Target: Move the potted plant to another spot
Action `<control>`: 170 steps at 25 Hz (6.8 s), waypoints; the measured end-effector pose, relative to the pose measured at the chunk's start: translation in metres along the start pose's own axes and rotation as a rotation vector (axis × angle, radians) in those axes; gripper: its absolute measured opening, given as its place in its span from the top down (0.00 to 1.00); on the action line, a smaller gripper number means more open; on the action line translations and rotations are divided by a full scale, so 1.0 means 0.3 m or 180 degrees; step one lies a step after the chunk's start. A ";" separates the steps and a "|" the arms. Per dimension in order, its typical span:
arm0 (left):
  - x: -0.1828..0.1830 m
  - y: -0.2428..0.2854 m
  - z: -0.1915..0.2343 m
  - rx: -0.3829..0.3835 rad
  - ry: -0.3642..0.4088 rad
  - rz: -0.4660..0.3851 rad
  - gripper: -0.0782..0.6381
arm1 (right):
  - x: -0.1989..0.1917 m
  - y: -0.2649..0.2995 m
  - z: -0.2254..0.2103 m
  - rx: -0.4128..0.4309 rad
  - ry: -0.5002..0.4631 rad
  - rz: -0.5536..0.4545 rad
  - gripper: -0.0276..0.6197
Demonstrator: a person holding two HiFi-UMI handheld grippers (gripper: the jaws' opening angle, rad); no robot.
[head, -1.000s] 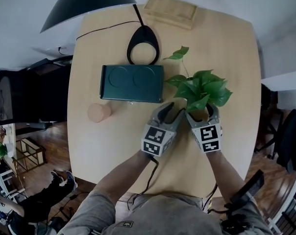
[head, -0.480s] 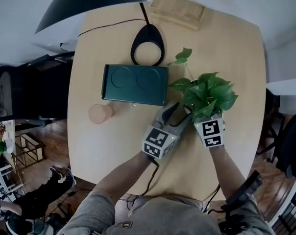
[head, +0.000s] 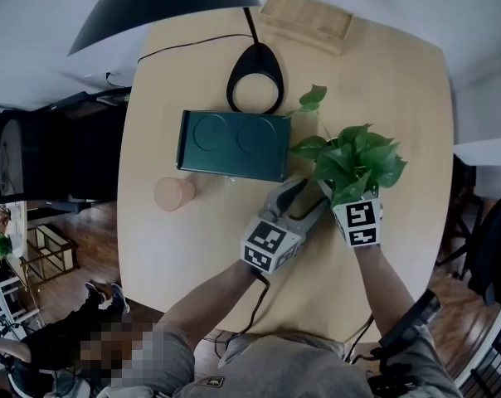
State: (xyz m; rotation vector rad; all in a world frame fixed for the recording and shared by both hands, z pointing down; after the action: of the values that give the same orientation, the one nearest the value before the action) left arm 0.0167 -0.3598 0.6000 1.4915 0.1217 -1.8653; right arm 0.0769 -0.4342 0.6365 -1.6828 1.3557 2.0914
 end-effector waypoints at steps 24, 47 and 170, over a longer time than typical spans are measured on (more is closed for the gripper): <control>0.110 -0.090 -0.088 -0.0063 0.0302 -0.0127 0.58 | 0.083 -0.146 0.050 -0.0055 -0.0028 -0.0219 0.28; 0.363 -0.523 -0.548 0.0217 0.0819 -0.0861 0.60 | 0.380 -0.724 0.281 0.0090 -0.0483 -0.0902 0.28; -0.347 -1.512 0.415 0.1163 -0.0259 0.0079 0.89 | 0.033 0.136 1.633 0.1182 -0.0730 0.0334 0.27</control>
State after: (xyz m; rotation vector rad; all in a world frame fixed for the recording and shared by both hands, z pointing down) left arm -0.3441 -0.0417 0.5697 1.6420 -0.2897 -2.0005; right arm -0.3011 -0.1198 0.6369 -1.2117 1.6578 1.8636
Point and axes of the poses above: the fingertips, and each gripper's own axes: y forward along the fingers, z to its left, x out of its top, the point moved 3 cm from there along -y, backward along the fingers, and after that the axes turned 6 degrees about y, right-handed, at the moved point
